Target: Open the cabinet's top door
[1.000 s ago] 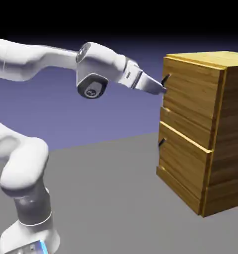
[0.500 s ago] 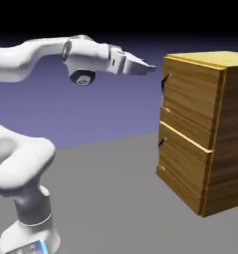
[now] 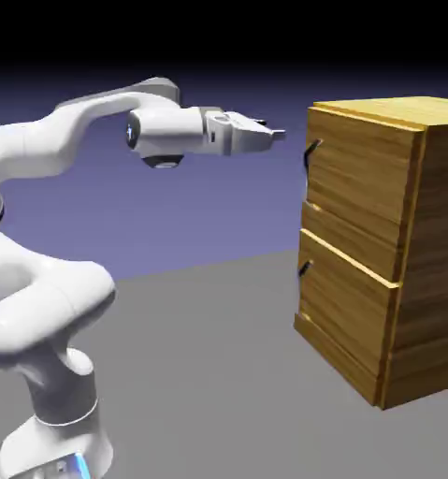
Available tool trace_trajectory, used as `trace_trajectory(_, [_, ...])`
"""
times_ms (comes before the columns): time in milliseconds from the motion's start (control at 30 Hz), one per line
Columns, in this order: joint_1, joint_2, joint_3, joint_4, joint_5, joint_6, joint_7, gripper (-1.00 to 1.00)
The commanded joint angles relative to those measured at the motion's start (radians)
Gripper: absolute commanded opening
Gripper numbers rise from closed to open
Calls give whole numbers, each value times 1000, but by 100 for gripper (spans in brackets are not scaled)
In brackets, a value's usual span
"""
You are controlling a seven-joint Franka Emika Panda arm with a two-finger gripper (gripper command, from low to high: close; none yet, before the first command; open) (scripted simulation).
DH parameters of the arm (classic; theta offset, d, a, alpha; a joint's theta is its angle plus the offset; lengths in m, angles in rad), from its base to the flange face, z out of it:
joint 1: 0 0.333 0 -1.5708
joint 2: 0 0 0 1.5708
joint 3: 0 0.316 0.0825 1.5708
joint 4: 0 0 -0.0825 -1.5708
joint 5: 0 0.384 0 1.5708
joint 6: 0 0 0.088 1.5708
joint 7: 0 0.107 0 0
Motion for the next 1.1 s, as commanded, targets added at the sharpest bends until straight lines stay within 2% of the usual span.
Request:
trace_trajectory(0, [-19,-13,22,9,44,-2,-22,100])
trace_trajectory(367, [-219,-152,255,100,511,-29,-260,100])
trace_trajectory(567, [-378,-146,291,236,525,-50,-251,100])
trace_trajectory(600, [-378,-146,291,236,525,-50,-251,-100])
trace_trajectory(700, [-331,-155,267,164,537,-123,-270,-100])
trace_trajectory(1067, [-93,-156,112,-230,518,-572,-383,-100])
